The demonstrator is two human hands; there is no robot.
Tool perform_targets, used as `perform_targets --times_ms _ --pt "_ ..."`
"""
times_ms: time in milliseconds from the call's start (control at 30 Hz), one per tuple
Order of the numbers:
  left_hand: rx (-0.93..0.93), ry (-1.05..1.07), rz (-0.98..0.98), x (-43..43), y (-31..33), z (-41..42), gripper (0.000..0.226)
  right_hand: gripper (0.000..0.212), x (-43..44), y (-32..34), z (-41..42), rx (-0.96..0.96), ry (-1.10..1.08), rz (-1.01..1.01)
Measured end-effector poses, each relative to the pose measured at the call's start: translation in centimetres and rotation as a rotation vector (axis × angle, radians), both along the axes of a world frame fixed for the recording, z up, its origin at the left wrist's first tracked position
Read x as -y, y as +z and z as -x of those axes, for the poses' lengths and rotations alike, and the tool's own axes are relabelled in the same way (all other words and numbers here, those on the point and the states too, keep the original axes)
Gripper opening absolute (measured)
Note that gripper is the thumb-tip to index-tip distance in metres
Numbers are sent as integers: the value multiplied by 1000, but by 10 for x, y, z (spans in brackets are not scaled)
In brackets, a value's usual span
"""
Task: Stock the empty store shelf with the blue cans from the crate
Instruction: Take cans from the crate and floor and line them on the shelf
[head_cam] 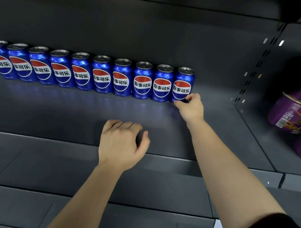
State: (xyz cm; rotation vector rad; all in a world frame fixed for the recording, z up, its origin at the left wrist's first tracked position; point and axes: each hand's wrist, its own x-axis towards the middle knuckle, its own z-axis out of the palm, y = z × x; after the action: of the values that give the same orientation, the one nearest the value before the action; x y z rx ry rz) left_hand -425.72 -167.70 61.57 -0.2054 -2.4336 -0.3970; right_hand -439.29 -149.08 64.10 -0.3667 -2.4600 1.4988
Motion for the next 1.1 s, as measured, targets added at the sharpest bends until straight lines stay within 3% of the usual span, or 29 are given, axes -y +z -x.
perform_targets --times_ms 200,567,733,933,1100 --pt "17 -36 29 4 -2 1 33 49 2 6 -30 52 72 -41" --pt "5 -136 -132 69 -13 -68 32 36 40 24 -156 -51 161 -310" --pt "25 -120 -157 113 -25 -118 30 28 84 15 -231 -179 149 -271" --pt "231 -119 -116 161 -66 -173 36 22 139 -35 -302 -87 181 -172" --pt "386 -113 -70 189 -109 -207 41 25 162 -110 -335 122 193 -223"
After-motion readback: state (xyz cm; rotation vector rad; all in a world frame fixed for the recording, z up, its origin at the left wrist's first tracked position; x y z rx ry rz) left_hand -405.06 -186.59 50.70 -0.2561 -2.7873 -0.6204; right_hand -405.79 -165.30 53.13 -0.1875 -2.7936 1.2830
